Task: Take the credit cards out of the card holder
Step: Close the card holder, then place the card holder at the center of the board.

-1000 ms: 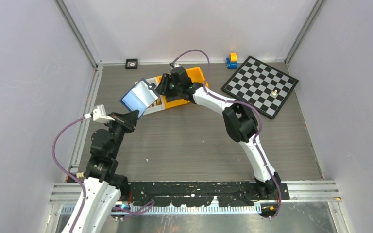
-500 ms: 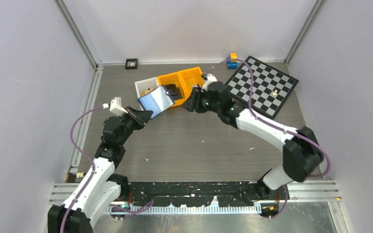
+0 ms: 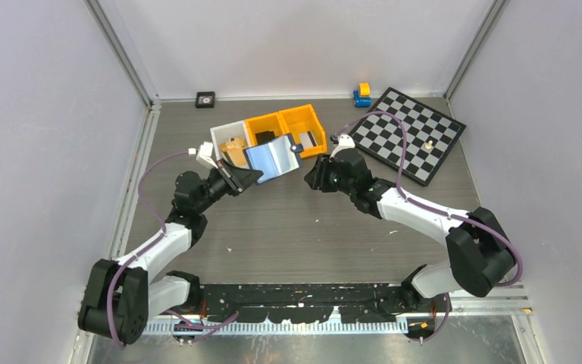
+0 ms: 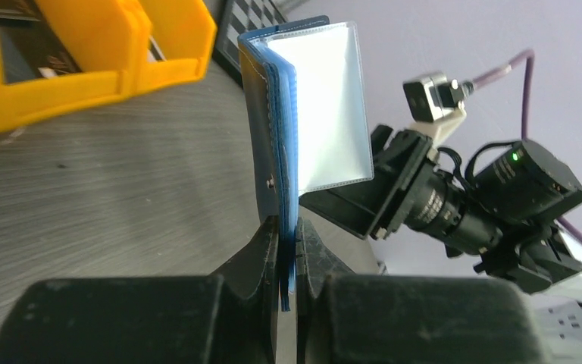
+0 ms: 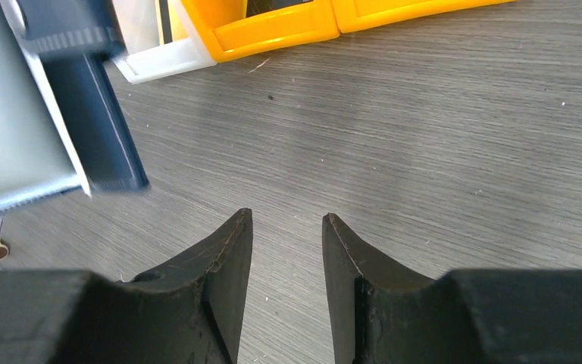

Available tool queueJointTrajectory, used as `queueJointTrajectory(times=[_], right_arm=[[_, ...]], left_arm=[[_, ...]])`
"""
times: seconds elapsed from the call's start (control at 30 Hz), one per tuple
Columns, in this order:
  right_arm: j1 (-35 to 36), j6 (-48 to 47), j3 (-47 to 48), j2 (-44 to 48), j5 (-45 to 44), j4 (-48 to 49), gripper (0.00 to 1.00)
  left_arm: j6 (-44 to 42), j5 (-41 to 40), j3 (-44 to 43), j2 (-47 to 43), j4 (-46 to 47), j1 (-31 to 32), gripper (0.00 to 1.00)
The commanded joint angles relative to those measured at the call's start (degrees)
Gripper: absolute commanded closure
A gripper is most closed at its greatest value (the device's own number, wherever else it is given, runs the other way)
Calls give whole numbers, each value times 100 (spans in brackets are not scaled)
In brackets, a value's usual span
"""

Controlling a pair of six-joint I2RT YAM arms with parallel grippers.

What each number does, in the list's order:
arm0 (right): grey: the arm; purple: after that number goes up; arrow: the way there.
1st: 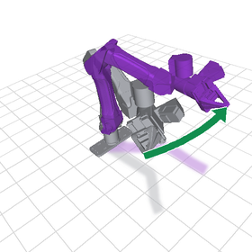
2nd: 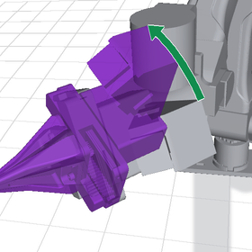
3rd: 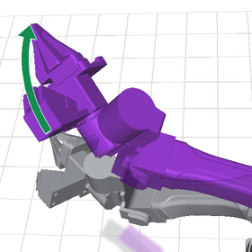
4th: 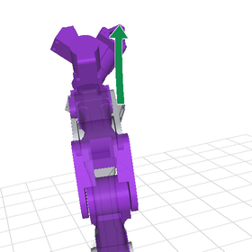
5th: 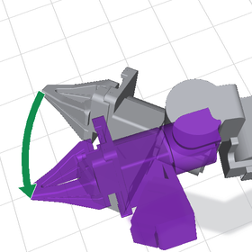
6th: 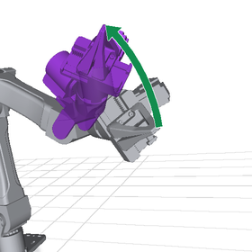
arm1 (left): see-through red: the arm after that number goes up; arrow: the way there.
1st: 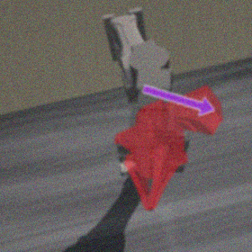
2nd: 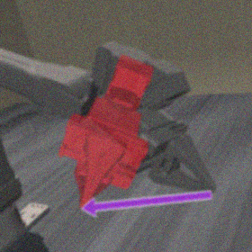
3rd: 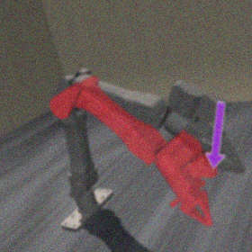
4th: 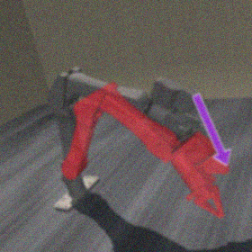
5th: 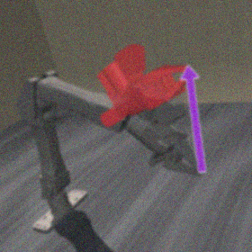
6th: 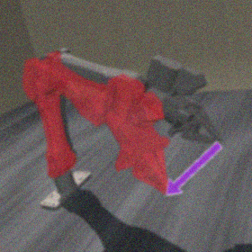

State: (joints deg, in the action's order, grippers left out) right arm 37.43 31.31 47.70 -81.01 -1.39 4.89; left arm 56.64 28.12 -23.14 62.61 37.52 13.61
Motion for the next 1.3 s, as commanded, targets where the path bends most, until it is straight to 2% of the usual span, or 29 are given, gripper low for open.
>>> queueJointTrajectory(times=[0.0, 0.17, 0.3, 0.4, 0.6, 0.73, 0.87, 1.07, 1.1, 1.27], right_arm=[[-1, -48, 129, 102, -31, 458, 56], [1, -84, -93, 405, -94, 687, 56], [13, -175, -253, 620, 25, 883, 56], [59, -286, -202, 563, 57, 807, 56], [194, -427, 351, -154, -54, 57, 60], [183, -361, 757, -703, -486, -582, 64], [177, -366, 1062, -1119, -526, -967, 66], [102, -348, 1443, -1597, -558, -1480, 71], [78, -312, 1462, -1677, -475, -1488, 72], [-74, -120, 1679, -2133, -216, -1689, 86]], left_arm=[[-47, 462, -384, 266, 801, 363, 100], [-190, 481, -553, 581, 689, 652, 100], [-568, 383, -998, 925, -245, 879, 100], [-781, 418, -1291, 1307, -582, 1074, 100], [-1075, 408, -1779, 2152, -1084, 1348, 100], [-1457, 187, -2254, 2805, -1839, 1546, 100], [-1780, -44, -2837, 3579, -2588, 1789, 100], [-1785, 31, -3381, 4424, -3029, 1847, 100], [-1787, 43, -3418, 4491, -3087, 1847, 98], [-1859, -383, -3563, 4455, -3652, 1844, 64]])
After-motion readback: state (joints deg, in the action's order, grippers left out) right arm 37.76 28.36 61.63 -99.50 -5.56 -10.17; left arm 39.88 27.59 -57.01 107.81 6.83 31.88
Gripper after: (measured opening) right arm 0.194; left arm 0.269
